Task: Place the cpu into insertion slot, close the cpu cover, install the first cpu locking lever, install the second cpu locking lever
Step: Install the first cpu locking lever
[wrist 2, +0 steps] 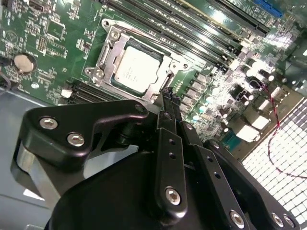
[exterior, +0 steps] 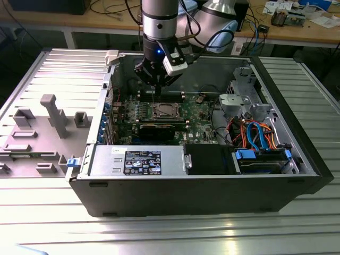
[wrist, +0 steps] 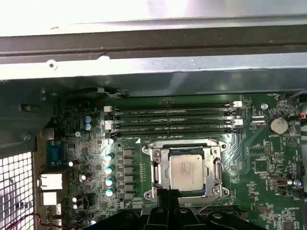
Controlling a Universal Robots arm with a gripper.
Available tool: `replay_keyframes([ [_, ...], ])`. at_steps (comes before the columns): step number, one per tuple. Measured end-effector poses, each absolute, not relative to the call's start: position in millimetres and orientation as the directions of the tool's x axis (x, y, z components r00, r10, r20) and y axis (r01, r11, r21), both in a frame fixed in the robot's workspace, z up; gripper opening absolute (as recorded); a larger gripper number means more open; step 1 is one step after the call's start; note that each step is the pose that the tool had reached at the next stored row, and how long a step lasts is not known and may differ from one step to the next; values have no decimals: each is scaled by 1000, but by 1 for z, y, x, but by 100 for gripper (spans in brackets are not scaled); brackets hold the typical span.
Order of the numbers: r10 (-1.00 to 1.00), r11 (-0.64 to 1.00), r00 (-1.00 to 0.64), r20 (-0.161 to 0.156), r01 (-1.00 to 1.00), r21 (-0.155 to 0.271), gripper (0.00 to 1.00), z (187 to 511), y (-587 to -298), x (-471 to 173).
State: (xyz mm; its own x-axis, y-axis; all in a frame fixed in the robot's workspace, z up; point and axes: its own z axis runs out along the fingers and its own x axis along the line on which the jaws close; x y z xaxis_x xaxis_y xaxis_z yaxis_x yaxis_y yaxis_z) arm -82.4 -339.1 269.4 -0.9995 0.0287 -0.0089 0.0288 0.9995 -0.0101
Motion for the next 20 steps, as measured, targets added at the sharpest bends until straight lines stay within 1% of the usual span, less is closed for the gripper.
replay_keyframes([
  [14, 17, 1000, -1000, -9, 17, -9, 11, 268, -339, -112],
  [20, -43, 999, -999, -9, -43, -9, 11, 267, -338, -112],
])
